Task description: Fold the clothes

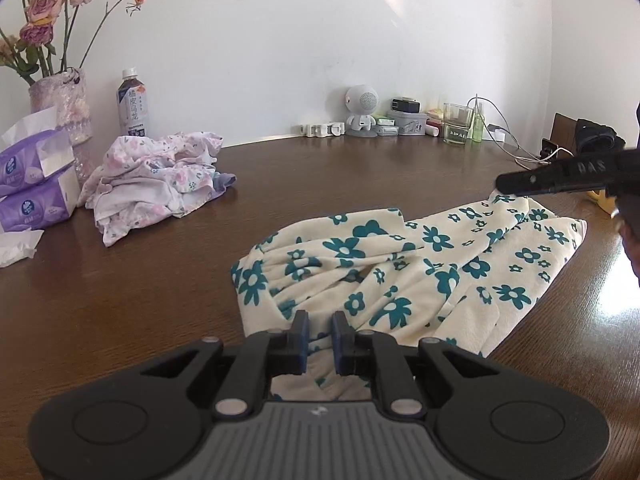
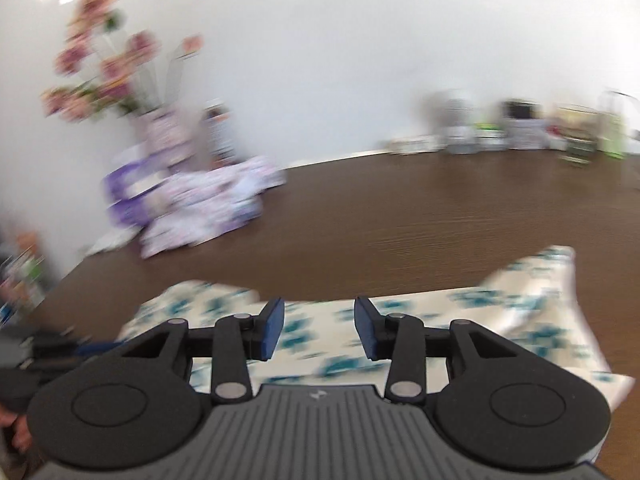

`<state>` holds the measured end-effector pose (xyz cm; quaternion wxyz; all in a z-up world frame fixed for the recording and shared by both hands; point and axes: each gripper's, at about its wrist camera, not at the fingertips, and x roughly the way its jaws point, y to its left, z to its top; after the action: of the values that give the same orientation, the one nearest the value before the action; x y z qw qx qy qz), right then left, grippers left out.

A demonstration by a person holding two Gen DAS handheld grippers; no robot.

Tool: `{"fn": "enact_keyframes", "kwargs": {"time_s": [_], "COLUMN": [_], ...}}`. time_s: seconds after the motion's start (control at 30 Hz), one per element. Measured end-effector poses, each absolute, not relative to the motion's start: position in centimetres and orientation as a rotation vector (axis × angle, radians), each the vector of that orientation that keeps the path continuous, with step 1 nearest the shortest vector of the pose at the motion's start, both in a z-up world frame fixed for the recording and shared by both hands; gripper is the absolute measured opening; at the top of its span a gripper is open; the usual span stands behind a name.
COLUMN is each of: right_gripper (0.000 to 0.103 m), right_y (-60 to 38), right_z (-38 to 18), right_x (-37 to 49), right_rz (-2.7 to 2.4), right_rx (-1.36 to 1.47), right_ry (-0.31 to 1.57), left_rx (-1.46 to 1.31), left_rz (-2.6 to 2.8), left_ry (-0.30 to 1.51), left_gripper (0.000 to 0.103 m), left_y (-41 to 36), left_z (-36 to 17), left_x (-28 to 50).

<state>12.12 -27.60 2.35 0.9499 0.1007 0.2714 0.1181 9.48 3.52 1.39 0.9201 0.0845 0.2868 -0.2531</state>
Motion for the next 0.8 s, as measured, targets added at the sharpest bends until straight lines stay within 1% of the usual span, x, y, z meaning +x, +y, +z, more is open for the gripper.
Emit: {"fn": "enact_keyframes", "kwargs": {"time_s": [0.1,0.27,0.3,0.33,0.4,0.43,0.5,0.63,0.8], "right_gripper": [0.040,0.039,0.036,0.024,0.013,0.007,0.002,0.002,0.002], "right_y": [-32.1,-37.3,-37.6,-38.0,-38.6,-39.0,-39.8,-41.4,-41.6], "right_z": [1.4,-0.6,-1.1,-1.7,-2.8,-3.1,-3.5,-4.4,-7.1], "right_x": [13.5,16.6,17.3,18.0,19.3,19.4,19.3,19.1,18.4], "right_rz": [0.044,-0.085,-0.071,-0.058,-0.030,-0.016,0.013,0.070,0.007], "right_rx": [0.302,0.451,0.488,0.524,0.596,0.645,0.747,0.948,0.953], "right_ry": [0.579,0.650,0.677,0.703,0.756,0.742,0.697,0.601,0.651], "left_rx": [0.189,0.201,0.198,0.195,0.193,0.192,0.191,0.194,0.188], "left_rz": [-0.513,-0.512,-0.512,-0.513,-0.513,-0.513,-0.515,-0.517,-0.520], "left_ry": [0.582,0.579,0.579,0.579,0.578,0.578,0.578,0.577,0.573], "left_gripper": [0.011,0.011,0.011,0.011,0.011,0.011,0.011,0.011,0.011], "left_y": [3.3,3.1,3.2,3.2,3.3,3.3,3.3,3.3,3.4], "left_z": [1.4,1.4,1.4,1.4,1.4,1.4,1.4,1.4,1.3], "left_x": [9.3,9.2,9.2,9.2,9.2,9.2,9.2,9.1,9.1]}}
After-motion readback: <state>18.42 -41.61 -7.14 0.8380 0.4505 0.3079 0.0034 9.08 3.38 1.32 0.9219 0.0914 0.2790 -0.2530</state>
